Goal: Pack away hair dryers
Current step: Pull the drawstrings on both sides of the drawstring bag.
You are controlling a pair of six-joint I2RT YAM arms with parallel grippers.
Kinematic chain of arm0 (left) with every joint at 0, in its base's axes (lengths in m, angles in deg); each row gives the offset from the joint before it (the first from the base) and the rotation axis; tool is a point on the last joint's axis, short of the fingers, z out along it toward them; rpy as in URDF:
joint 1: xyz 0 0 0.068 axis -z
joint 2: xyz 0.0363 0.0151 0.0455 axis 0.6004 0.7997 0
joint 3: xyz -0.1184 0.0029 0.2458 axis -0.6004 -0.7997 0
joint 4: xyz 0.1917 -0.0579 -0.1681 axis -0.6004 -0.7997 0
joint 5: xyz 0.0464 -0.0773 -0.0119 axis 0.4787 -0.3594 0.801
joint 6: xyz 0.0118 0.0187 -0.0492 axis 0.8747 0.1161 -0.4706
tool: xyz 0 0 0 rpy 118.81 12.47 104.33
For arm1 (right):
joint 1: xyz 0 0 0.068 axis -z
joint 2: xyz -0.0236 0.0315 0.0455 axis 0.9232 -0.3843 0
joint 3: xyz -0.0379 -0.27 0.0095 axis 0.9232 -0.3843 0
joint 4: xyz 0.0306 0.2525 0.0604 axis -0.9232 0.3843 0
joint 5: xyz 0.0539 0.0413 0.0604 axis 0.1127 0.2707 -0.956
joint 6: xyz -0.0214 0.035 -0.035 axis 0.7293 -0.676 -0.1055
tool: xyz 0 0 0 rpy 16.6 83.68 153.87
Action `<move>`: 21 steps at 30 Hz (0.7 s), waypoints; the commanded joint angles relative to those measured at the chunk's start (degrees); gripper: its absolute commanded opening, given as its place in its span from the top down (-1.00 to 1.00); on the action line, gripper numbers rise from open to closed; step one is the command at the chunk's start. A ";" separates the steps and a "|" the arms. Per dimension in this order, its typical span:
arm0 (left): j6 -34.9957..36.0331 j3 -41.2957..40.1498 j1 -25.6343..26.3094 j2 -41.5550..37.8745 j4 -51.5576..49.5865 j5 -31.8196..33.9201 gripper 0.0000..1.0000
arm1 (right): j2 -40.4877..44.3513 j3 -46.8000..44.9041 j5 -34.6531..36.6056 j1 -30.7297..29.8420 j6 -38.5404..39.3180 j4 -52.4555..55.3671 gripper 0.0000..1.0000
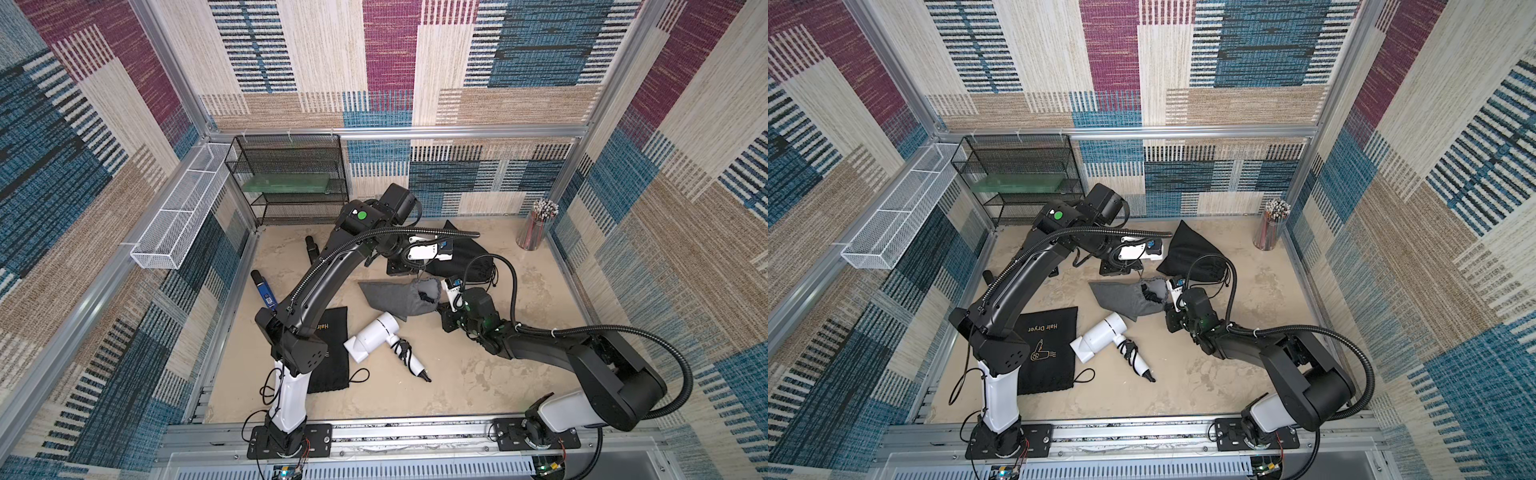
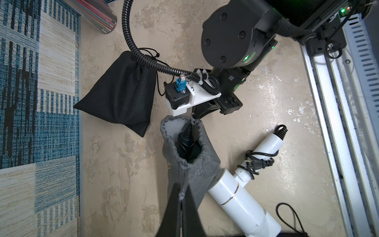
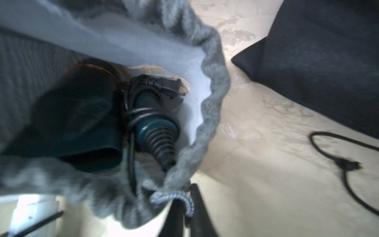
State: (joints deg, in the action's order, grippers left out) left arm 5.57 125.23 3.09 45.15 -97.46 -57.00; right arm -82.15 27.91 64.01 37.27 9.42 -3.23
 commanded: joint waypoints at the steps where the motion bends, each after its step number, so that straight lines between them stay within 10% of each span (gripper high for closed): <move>1: 2.07 0.51 -0.04 -0.80 -0.97 -1.64 1.00 | -0.36 0.42 0.95 0.15 -1.08 -5.71 0.99; 21: -3.29 2.83 -2.50 0.11 -1.03 0.73 1.00 | 11.14 -5.43 13.01 4.63 -13.23 -11.37 1.00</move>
State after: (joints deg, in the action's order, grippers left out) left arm 3.91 127.83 0.88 45.43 -98.70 -56.08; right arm -72.27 22.83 74.66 41.14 0.00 -10.27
